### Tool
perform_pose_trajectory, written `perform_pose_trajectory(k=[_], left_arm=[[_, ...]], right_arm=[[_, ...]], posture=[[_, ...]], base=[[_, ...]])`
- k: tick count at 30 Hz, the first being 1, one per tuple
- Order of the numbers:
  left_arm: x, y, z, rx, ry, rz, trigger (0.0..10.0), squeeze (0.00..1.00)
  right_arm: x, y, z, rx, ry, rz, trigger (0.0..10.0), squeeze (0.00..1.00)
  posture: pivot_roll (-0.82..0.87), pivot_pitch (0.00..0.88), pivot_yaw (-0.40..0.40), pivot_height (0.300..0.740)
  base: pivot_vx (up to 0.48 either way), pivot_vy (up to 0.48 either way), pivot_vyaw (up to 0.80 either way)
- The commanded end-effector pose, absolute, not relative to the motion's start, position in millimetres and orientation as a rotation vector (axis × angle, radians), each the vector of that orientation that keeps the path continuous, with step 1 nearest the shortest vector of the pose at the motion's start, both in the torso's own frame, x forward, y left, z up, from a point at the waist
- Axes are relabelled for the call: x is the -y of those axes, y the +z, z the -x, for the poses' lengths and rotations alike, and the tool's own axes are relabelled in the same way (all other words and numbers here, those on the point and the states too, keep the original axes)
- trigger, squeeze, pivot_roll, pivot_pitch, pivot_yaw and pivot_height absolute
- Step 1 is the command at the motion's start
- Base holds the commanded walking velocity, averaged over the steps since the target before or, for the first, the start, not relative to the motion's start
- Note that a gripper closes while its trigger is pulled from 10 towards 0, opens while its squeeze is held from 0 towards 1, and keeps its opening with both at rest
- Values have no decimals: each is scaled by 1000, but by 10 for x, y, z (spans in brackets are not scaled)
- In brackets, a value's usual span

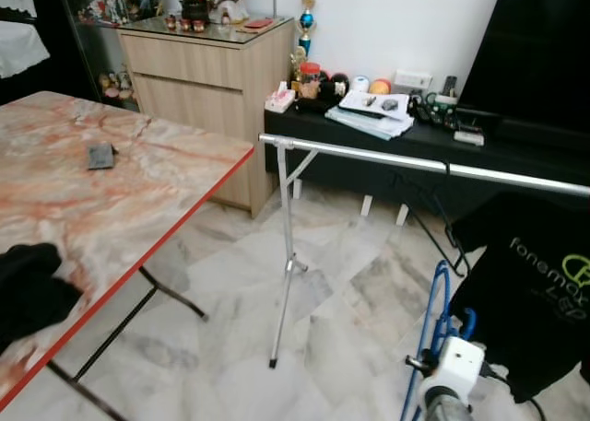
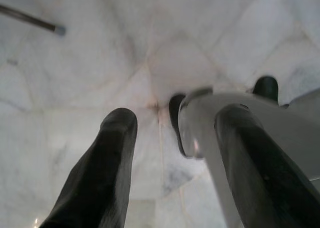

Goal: Hang hanger

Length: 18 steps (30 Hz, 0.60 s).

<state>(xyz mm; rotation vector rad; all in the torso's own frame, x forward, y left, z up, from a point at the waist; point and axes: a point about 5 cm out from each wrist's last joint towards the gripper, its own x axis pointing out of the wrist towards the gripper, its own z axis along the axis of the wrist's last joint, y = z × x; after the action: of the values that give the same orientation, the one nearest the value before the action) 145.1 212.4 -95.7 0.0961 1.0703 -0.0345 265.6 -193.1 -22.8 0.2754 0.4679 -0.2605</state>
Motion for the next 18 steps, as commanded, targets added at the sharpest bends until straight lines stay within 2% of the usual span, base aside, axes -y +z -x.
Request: perform_pose_trajectory(k=[1,7,15,18], left_arm=[[-2194,-963,-1402,-1090,-33,-128,10000,0],[-2180,-961,-1413,-1089,-42,-129,10000,0],[-2159,-959,-1431,-1086,-52,-133,10000,0],[-2081,-972,-1440,-1090,-81,-158,10000,0]], right_arm=[[1746,-165,-2757,-453,-137,-266,10000,0],[1623,-83,-2861,-447,34,-171,10000,0],[1747,72,-3028,-415,-37,-164,10000,0],[1791,200,-3152,-389,-70,-133,10000,0]], posture=[[-34,11,-45,740],[-28,23,-45,740],[-26,32,-42,740],[-20,38,-43,740]], base=[[341,0,0],[341,0,0],[303,0,0],[0,0,0]])
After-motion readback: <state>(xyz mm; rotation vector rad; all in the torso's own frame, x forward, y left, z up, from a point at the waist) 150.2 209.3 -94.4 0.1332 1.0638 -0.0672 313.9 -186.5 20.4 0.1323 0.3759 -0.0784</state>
